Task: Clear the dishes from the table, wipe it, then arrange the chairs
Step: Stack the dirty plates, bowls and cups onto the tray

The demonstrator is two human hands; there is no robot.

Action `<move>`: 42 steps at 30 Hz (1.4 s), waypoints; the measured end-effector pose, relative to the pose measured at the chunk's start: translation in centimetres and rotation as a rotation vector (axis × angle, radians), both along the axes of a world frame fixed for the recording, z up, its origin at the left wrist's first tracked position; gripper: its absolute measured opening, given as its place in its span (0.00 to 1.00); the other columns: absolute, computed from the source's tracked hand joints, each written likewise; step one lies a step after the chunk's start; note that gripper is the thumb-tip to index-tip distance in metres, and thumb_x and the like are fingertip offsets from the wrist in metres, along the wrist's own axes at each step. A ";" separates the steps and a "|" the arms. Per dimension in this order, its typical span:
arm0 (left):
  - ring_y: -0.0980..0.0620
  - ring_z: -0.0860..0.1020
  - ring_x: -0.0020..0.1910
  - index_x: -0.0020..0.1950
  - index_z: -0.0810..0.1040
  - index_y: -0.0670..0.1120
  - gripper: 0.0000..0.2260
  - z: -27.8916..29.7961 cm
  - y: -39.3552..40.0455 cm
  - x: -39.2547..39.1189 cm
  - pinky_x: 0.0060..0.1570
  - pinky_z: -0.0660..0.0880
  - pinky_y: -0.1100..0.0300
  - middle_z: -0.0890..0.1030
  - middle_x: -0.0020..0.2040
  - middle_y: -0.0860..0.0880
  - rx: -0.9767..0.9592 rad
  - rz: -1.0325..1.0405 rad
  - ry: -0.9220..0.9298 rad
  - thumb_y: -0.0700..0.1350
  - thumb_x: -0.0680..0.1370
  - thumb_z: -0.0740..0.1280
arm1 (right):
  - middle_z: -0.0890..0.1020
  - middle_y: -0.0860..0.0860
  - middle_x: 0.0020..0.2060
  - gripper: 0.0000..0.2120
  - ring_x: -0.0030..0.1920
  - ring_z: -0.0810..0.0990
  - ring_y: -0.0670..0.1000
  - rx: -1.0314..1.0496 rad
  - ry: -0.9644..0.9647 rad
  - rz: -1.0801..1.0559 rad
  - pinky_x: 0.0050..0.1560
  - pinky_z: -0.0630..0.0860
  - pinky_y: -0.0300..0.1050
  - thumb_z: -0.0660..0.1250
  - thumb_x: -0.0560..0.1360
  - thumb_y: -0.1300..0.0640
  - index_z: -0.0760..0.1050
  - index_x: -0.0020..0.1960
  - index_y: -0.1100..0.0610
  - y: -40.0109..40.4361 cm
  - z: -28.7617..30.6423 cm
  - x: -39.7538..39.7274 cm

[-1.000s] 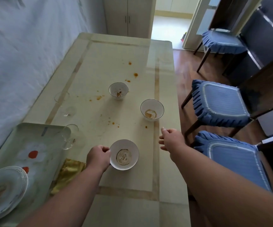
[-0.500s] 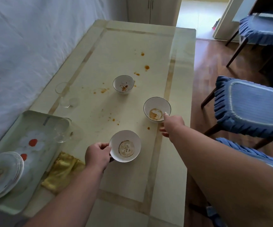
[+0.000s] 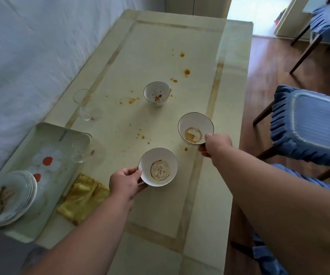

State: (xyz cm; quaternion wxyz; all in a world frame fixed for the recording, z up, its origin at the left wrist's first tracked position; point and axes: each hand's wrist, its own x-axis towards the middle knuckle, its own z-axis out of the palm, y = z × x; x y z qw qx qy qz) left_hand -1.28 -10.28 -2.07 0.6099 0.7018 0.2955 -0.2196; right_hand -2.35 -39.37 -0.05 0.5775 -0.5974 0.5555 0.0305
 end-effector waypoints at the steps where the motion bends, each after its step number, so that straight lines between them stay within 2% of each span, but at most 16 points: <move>1: 0.39 0.87 0.52 0.54 0.81 0.38 0.04 0.1 0.1 0.1 0.47 0.87 0.44 0.86 0.52 0.37 -0.020 0.009 0.022 0.35 0.81 0.74 | 0.86 0.60 0.34 0.10 0.28 0.82 0.58 -0.019 -0.004 0.035 0.38 0.83 0.49 0.60 0.81 0.61 0.78 0.48 0.64 0.5 0.6 -0.4; 6: 0.37 0.87 0.51 0.57 0.80 0.36 0.06 0.3 0.7 0.8 0.42 0.87 0.45 0.85 0.54 0.35 -0.074 0.019 0.098 0.34 0.81 0.73 | 0.86 0.59 0.34 0.13 0.29 0.82 0.56 -0.111 -0.103 0.196 0.37 0.84 0.49 0.59 0.80 0.62 0.81 0.49 0.65 3.4 4.3 -2.0; 9: 0.37 0.87 0.50 0.57 0.80 0.35 0.06 0.1 1.1 1.1 0.40 0.86 0.47 0.85 0.54 0.35 -0.094 0.010 0.104 0.33 0.81 0.73 | 0.85 0.58 0.33 0.14 0.31 0.83 0.57 -0.154 -0.127 0.308 0.41 0.84 0.56 0.58 0.80 0.62 0.82 0.50 0.65 5.7 5.4 -3.1; 11: 0.37 0.87 0.50 0.57 0.80 0.35 0.06 0.1 1.2 1.1 0.41 0.86 0.47 0.86 0.54 0.34 -0.106 -0.013 0.099 0.34 0.81 0.73 | 0.84 0.58 0.32 0.13 0.32 0.83 0.58 -0.158 -0.136 0.358 0.41 0.84 0.58 0.59 0.80 0.62 0.82 0.49 0.65 7.2 5.6 -3.9; 16: 0.38 0.88 0.48 0.57 0.81 0.34 0.07 0.0 1.1 1.0 0.42 0.86 0.47 0.86 0.53 0.34 -0.159 -0.053 0.091 0.33 0.80 0.73 | 0.83 0.59 0.32 0.12 0.29 0.82 0.56 -0.193 -0.092 0.463 0.36 0.82 0.54 0.58 0.80 0.63 0.81 0.48 0.62 10.1 4.7 -5.0; 19: 0.39 0.88 0.48 0.57 0.81 0.34 0.06 0.0 1.3 1.1 0.43 0.87 0.46 0.86 0.52 0.35 -0.192 -0.069 0.093 0.32 0.80 0.73 | 0.83 0.58 0.33 0.12 0.30 0.83 0.56 -0.211 -0.056 0.490 0.35 0.83 0.52 0.58 0.81 0.63 0.80 0.48 0.60 10.8 4.1 -5.3; 22: 0.39 0.87 0.48 0.56 0.80 0.35 0.05 0.0 1.5 1.3 0.43 0.87 0.46 0.86 0.53 0.35 -0.218 -0.087 0.101 0.32 0.81 0.72 | 0.84 0.59 0.35 0.13 0.30 0.82 0.56 -0.229 0.002 0.519 0.32 0.79 0.46 0.57 0.82 0.63 0.80 0.51 0.61 11.1 3.6 -5.4; 25: 0.38 0.87 0.53 0.57 0.81 0.35 0.05 -0.3 1.9 1.4 0.46 0.87 0.45 0.87 0.55 0.35 -0.207 -0.099 0.117 0.32 0.82 0.71 | 0.85 0.63 0.40 0.14 0.28 0.81 0.53 -0.243 0.054 0.533 0.29 0.75 0.43 0.55 0.82 0.63 0.79 0.55 0.64 11.4 3.1 -5.4; 27: 0.39 0.86 0.51 0.57 0.82 0.36 0.05 -0.5 2.1 1.4 0.45 0.86 0.45 0.86 0.55 0.36 -0.192 -0.107 0.123 0.31 0.82 0.70 | 0.86 0.65 0.44 0.14 0.27 0.80 0.52 -0.245 0.082 0.549 0.27 0.75 0.41 0.55 0.83 0.63 0.79 0.56 0.64 11.6 2.7 -5.5; 30: 0.41 0.84 0.48 0.57 0.82 0.35 0.05 -0.8 2.5 1.6 0.48 0.86 0.43 0.84 0.54 0.37 -0.182 -0.110 0.129 0.31 0.82 0.69 | 0.86 0.64 0.43 0.14 0.29 0.81 0.54 -0.250 0.111 0.570 0.30 0.78 0.44 0.53 0.83 0.63 0.77 0.58 0.63 12.0 2.3 -5.3; 33: 0.40 0.83 0.47 0.55 0.81 0.36 0.03 -0.9 2.7 2.2 0.48 0.86 0.42 0.82 0.52 0.38 -0.145 -0.103 0.129 0.32 0.83 0.68 | 0.85 0.64 0.46 0.13 0.29 0.81 0.54 -0.264 0.149 0.599 0.25 0.73 0.40 0.53 0.84 0.62 0.75 0.58 0.62 12.5 1.9 -5.0; 35: 0.40 0.83 0.47 0.53 0.80 0.37 0.02 -0.9 2.4 3.0 0.48 0.86 0.42 0.82 0.51 0.37 -0.112 -0.089 0.104 0.33 0.83 0.68 | 0.84 0.63 0.47 0.12 0.35 0.84 0.58 -0.297 0.161 0.623 0.29 0.79 0.45 0.53 0.84 0.60 0.74 0.58 0.60 13.0 1.4 -4.9; 36: 0.40 0.83 0.47 0.52 0.80 0.37 0.02 -0.8 2.2 3.6 0.49 0.86 0.43 0.81 0.50 0.38 -0.088 -0.093 0.079 0.34 0.83 0.68 | 0.83 0.63 0.48 0.11 0.40 0.86 0.61 -0.317 0.158 0.629 0.35 0.84 0.53 0.53 0.84 0.59 0.74 0.57 0.59 13.2 1.2 -4.9; 38: 0.42 0.82 0.45 0.49 0.79 0.39 0.02 -0.6 1.5 5.1 0.49 0.86 0.44 0.81 0.48 0.38 -0.039 -0.118 0.021 0.35 0.82 0.69 | 0.83 0.62 0.49 0.11 0.49 0.86 0.66 -0.338 0.175 0.639 0.48 0.86 0.63 0.54 0.83 0.57 0.73 0.55 0.58 13.2 0.8 -4.8; 40: 0.44 0.80 0.41 0.48 0.79 0.40 0.03 -0.2 0.4 6.8 0.51 0.85 0.44 0.81 0.44 0.40 -0.006 -0.145 -0.028 0.36 0.82 0.69 | 0.83 0.62 0.49 0.10 0.51 0.85 0.66 -0.362 0.183 0.656 0.52 0.85 0.63 0.54 0.82 0.57 0.72 0.54 0.59 13.1 0.8 -4.6; 42: 0.45 0.78 0.39 0.51 0.79 0.39 0.01 0.3 -0.9 8.5 0.51 0.84 0.45 0.80 0.41 0.42 -0.005 -0.161 -0.066 0.36 0.82 0.70 | 0.82 0.60 0.48 0.08 0.50 0.82 0.65 -0.401 0.202 0.693 0.49 0.80 0.55 0.55 0.84 0.57 0.71 0.54 0.59 13.1 1.2 -4.6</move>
